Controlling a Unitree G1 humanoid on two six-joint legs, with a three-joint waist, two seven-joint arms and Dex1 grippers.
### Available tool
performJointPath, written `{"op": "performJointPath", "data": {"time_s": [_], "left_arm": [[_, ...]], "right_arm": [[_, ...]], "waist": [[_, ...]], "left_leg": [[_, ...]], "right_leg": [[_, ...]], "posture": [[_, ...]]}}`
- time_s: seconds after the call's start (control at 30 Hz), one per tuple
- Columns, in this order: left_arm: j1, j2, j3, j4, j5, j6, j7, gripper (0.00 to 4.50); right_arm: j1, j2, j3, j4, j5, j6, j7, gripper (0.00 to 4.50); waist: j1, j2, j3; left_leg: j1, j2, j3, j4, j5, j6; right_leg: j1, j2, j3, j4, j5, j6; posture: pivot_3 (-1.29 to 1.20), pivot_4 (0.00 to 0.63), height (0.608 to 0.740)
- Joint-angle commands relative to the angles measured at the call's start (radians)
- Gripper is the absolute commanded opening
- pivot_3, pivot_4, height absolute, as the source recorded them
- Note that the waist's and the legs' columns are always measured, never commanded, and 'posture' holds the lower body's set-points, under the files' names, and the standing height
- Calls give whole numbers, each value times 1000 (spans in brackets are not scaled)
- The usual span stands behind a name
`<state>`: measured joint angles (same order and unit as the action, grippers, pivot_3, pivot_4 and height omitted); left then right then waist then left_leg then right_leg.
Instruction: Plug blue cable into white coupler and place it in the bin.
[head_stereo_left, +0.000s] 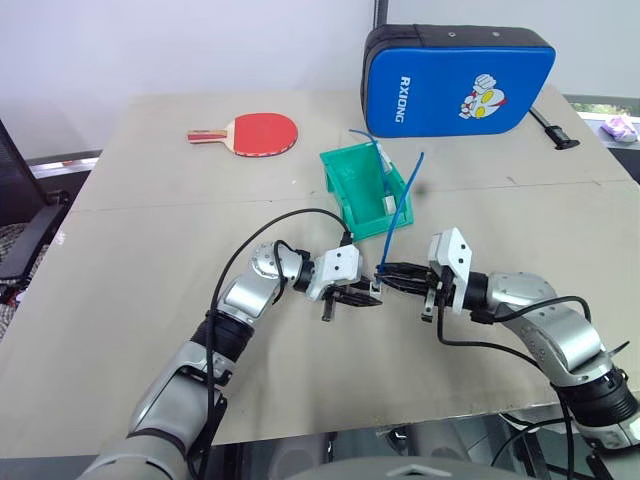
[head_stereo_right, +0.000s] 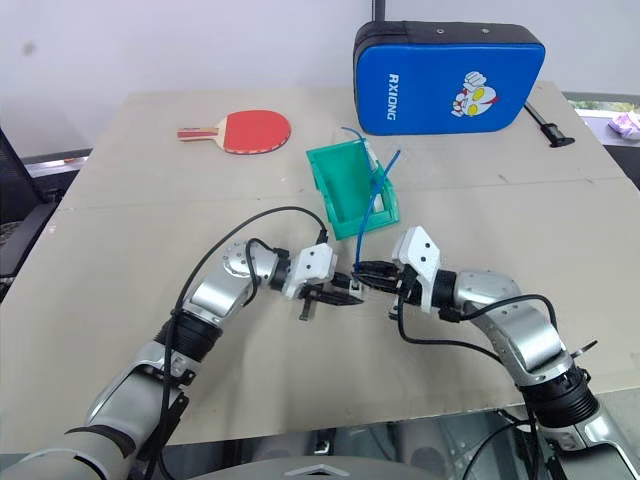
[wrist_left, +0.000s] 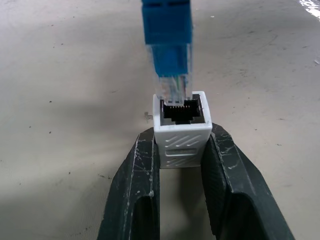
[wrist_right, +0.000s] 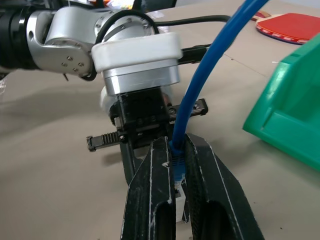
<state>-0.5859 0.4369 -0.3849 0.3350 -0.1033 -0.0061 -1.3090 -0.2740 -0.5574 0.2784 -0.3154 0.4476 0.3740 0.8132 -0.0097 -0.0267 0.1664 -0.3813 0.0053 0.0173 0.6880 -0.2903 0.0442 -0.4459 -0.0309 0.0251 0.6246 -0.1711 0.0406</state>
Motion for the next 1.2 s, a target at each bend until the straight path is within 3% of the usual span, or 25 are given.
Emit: {"op": "performJointPath", "data": {"time_s": [0.03,0.5,0.8,1.0,1.03,1.07,1.1,1.17,1.2], "left_arm": [[-9,-5,3,-9,4,-18,-8,528],[-15,-13,-1,-1,11,-39,-10,528],[6,-30,11,-34,7,-12,14,528],[33,-29,31,-87,-25,74,29,528],[39,-27,36,-100,-35,97,30,1612],[62,-24,70,-132,-48,122,72,1825],[82,-22,93,-160,-56,139,105,2396],[164,12,156,-278,-100,206,150,3124],[221,25,205,-349,-130,232,184,3124]], "right_arm": [[3,7,5,-1,-34,-27,26,0],[-11,-18,65,90,-211,-86,90,0],[-13,-43,198,192,-282,-4,182,0],[-4,-19,133,178,-233,0,169,0],[-3,-18,124,176,-229,-3,167,0],[-6,-1,85,164,-200,-3,147,0],[-4,11,58,152,-179,-3,132,0],[-5,42,-17,96,-104,32,99,0],[-11,54,-57,57,-53,66,84,0]], "waist": [[0,0,0],[0,0,-1],[0,0,-13],[-2,0,-13],[-2,0,-13],[-3,0,-13],[-2,0,-13],[-5,0,-13],[-9,0,-13]], "left_leg": [[0,0,0,0,0,0],[2,0,0,0,0,0],[3,0,0,0,0,0],[20,1,-2,-2,0,0],[20,1,-2,-3,0,0],[20,1,-2,-2,0,0],[20,1,-2,-2,0,0],[20,2,-2,-3,0,0],[20,2,-2,-3,0,0]], "right_leg": [[0,0,0,0,0,0],[1,0,0,1,0,0],[3,0,-1,1,0,0],[17,0,0,-1,-5,0],[17,0,0,-1,-5,0],[17,0,0,-1,-5,0],[17,0,1,0,-5,0],[17,0,1,0,-5,0],[16,0,1,0,-5,0]], "posture": [[0,150,740],[0,150,740],[0,150,740],[0,150,740],[0,150,740],[0,150,740],[0,150,740],[0,150,740],[0,150,740]]}}
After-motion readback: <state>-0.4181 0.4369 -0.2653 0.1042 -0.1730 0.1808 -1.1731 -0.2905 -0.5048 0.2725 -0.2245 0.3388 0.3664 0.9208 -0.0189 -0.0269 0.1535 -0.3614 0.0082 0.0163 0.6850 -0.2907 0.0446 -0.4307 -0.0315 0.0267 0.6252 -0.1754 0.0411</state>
